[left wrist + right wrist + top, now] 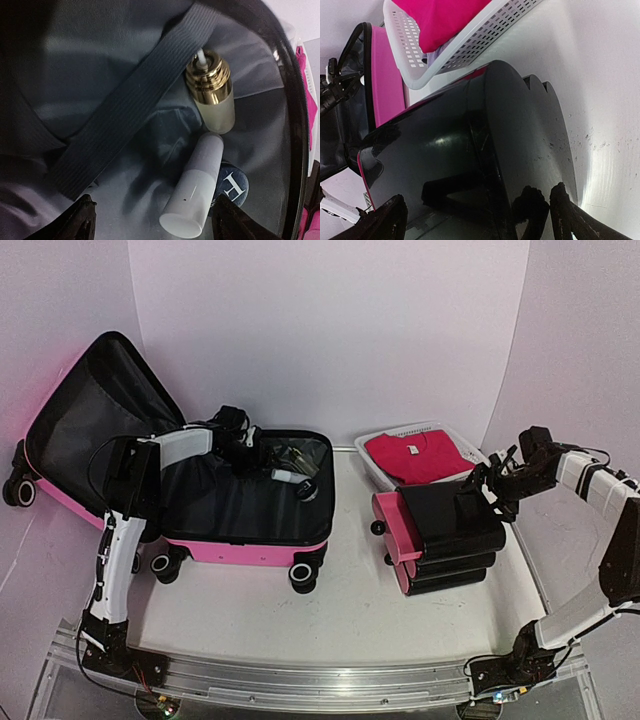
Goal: Open, take out, and arrange the luggage
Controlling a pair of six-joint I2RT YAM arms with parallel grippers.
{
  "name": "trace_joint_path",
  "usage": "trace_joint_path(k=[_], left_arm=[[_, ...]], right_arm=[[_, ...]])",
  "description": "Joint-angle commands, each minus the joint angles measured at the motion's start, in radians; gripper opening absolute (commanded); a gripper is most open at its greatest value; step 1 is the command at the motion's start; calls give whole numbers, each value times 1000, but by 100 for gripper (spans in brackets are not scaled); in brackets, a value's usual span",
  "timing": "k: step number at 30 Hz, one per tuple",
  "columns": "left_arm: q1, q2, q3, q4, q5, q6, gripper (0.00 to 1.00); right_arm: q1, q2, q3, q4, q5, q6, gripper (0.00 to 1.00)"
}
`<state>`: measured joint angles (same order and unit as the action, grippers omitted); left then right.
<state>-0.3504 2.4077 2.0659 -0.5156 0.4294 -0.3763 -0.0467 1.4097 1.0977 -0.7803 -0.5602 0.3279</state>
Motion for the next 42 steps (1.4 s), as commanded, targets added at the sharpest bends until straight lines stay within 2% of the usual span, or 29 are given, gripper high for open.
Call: trace_joint_path(k=[1,4,9,11,13,23,29,37,42], left_arm=[[-22,11,65,37,82,-105,78],[-22,24,42,82,99,-130,74],[-23,47,48,123,156,-148,58],[-22,46,48,128,152,-151,48],[-22,41,40,128,147,-158,45],[-32,62,28,121,162,-152,63],[-46,20,-61,114,135,-117,63],[-46,-13,-79,115,143,-104,32],[-47,-125,-126,115,123,-54,16]], right_arm=[[10,-10,41,-2,-21,-9,98],[10,-9,41,-2,-24,-9,98],[10,-10,48,-3,-27,-9,98],[10,-14,48,-4,-27,-8,98],[10,-16,49,-4,-30,-6,98],[10,-35,49,-4,-31,-2,98],[10,-36,53,-3,-33,0,98],[10,-26,59,-2,-31,-3,98],[10,-26,60,-2,-32,-7,98]])
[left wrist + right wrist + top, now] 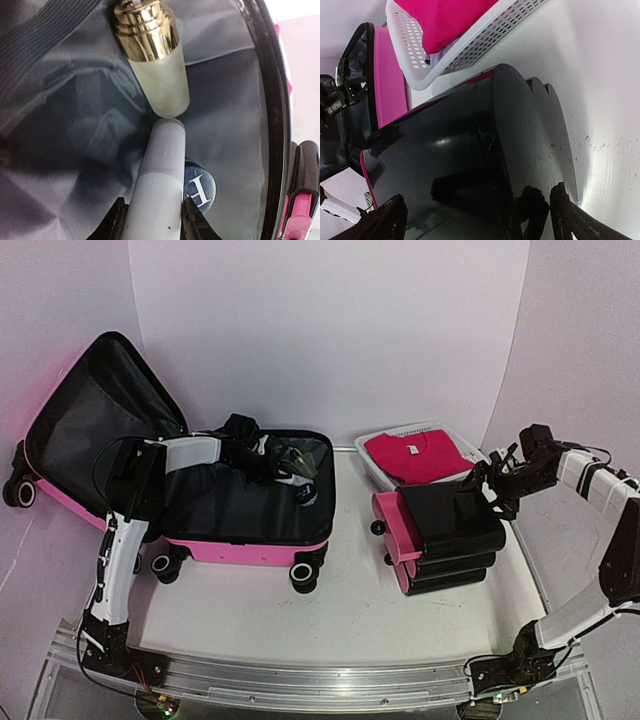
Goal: Open, take out, and arrange the luggage
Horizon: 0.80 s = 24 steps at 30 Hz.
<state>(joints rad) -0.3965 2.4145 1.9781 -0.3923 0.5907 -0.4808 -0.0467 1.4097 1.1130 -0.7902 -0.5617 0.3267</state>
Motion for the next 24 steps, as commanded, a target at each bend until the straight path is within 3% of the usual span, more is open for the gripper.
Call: trace_joint_path(k=[1,7,14,16,24], left_arm=[[1,-164,-54,-8,-43,60,14],[-10,-377,-207,-8,-23,88,12],[-161,-598,-299,-8,131,180,13],[-227,-624,-294,-8,148,181,13],[-449,-550,-209,-3,-26,191,10]], right_arm=[[10,-25,44,8,-30,-8,98],[10,-26,37,8,-23,-18,98],[10,-21,33,9,-25,-24,98],[10,-20,31,10,-26,-27,98],[10,-22,16,19,-34,-28,98]])
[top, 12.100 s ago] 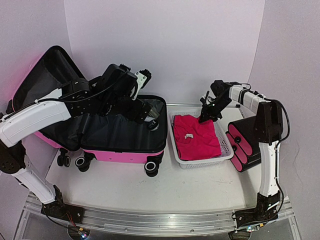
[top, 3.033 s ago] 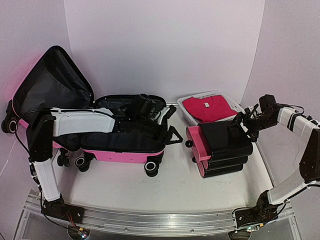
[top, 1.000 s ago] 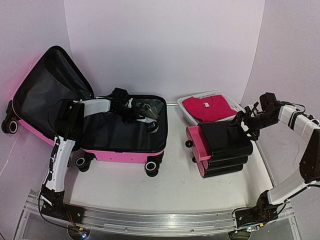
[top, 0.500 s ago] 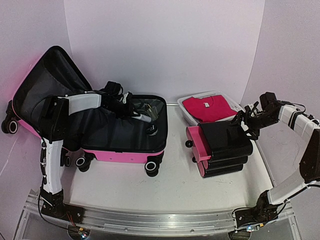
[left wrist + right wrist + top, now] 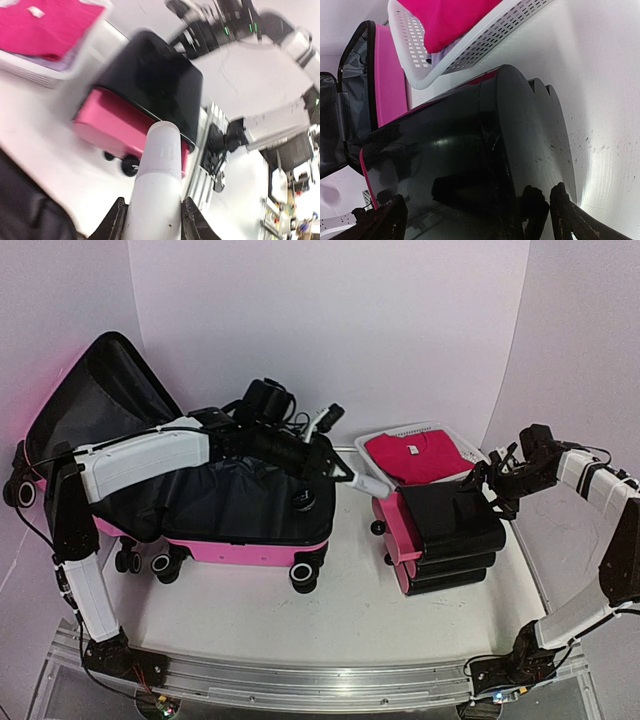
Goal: Open, take out, and arrange the luggage
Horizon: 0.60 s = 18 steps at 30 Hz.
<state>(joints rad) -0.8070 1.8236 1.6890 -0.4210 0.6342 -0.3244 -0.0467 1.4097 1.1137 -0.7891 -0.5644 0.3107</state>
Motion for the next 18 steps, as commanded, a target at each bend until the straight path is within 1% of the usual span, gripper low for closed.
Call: trace_joint_path(k=[1,5,11,18], left_arm=[[-52,55,98,24,-80,38,10],[-88,87,141,3,-138,63,10],[-148,157,244,-147,-255,159,10],[-182,191,296,-202,-328,194,11]], right_arm=[[10,-23,15,17,-31,-12,98],[10,-36,9,17,-32,-9,98],[10,-44,5,17,-32,-7,98],[10,-40,1,22,-35,-6,98]])
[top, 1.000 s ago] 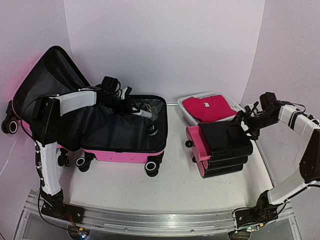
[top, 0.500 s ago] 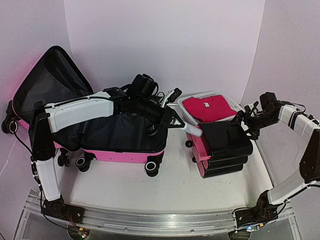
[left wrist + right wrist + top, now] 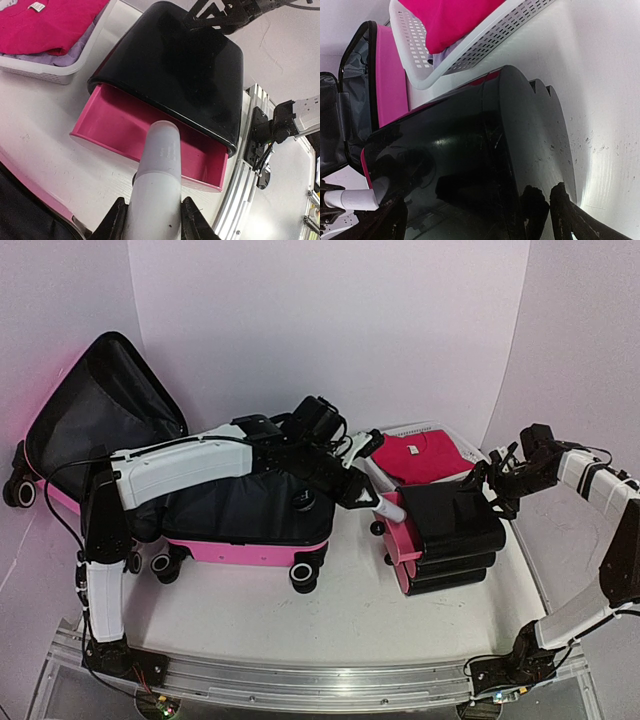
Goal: Open, take out, and arrange the luggage
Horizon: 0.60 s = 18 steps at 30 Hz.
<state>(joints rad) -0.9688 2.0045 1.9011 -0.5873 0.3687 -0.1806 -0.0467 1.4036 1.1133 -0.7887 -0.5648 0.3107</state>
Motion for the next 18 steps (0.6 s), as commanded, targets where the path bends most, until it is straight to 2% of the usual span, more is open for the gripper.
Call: trace_joint_path(k=[1,9,18], left_arm=[[-27,18,101,-47,-72,57,11],[-71,118,272,-168,-147,87,12],[-93,207,362,-166,-147,18,13]], right_arm=[[10,-34,0,22,-35,-5,98],[10,-36,3,23,-37,-4,98],[9,-32,0,28,-39,-4,98]])
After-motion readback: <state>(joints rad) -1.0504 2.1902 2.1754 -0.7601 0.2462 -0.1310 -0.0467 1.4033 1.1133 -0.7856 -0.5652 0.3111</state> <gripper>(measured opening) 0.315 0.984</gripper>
